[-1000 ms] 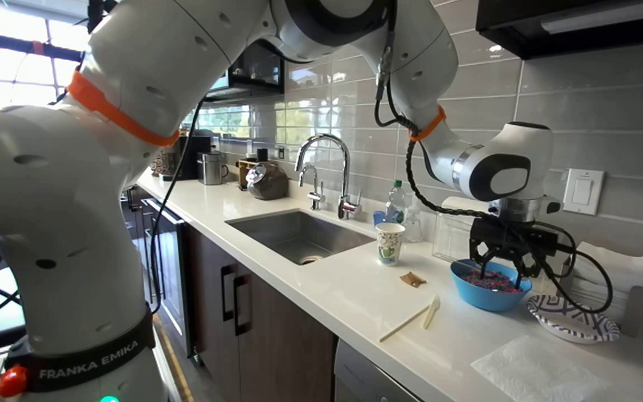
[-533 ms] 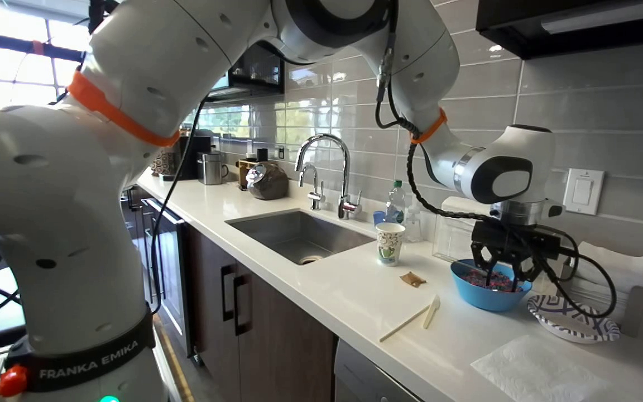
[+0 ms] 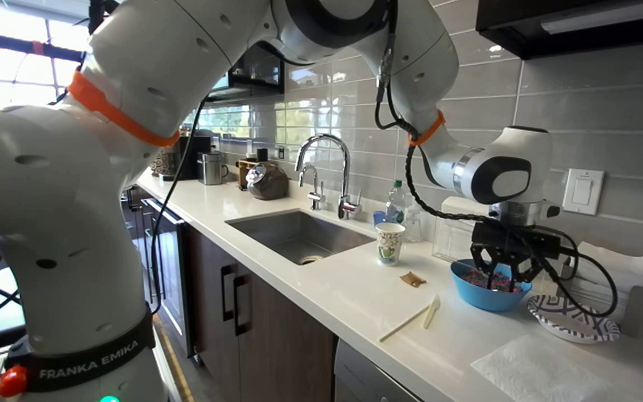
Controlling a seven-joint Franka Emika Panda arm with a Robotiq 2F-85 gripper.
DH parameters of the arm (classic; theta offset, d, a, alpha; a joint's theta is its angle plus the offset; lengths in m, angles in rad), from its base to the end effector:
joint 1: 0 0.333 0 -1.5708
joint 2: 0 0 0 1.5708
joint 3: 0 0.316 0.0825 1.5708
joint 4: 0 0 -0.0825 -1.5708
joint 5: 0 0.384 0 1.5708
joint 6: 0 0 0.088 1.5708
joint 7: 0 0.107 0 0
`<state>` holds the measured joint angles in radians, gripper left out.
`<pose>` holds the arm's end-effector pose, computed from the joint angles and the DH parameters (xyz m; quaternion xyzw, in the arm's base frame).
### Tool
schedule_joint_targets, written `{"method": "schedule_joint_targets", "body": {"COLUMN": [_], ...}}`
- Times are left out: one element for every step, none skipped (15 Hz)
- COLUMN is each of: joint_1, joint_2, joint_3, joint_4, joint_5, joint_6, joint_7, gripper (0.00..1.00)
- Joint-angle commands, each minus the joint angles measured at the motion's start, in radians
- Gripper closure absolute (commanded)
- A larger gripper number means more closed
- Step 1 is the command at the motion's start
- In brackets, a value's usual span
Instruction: Use the spoon to place some contents from the blue bowl inside the coffee cup.
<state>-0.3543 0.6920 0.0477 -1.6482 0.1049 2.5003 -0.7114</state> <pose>0.6681 -0.2168 0.2246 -0.9835 -0.1548 -0.0937 0.0042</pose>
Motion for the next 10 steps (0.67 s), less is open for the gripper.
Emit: {"method": "schedule_joint_targets", "body": {"joint_1": [0.017, 0.016, 0.014, 0.015, 0.016, 0.017, 0.018, 0.019, 0.02, 0.022], "joint_2": [0.009, 0.009, 0.01, 0.01, 0.011, 0.01, 0.01, 0.01, 0.009, 0.007], "joint_3": [-0.022, -0.021, -0.018, -0.018, -0.018, -0.019, -0.019, -0.018, -0.019, -0.017], "joint_4": [0.014, 0.014, 0.015, 0.016, 0.018, 0.017, 0.017, 0.018, 0.017, 0.018], "joint_5": [-0.04, -0.043, -0.045, -0.046, -0.049, -0.052, -0.055, -0.056, -0.059, -0.059], "joint_6": [-0.05, -0.052, -0.059, -0.065, -0.07, -0.081, -0.092, -0.096, -0.103, -0.106], "joint_7": [0.017, 0.014, 0.012, 0.011, 0.012, 0.011, 0.012, 0.011, 0.01, 0.01], "gripper": [0.65, 0.66, 0.72, 0.73, 0.79, 0.89, 0.93, 0.95, 1.0, 1.0]}}
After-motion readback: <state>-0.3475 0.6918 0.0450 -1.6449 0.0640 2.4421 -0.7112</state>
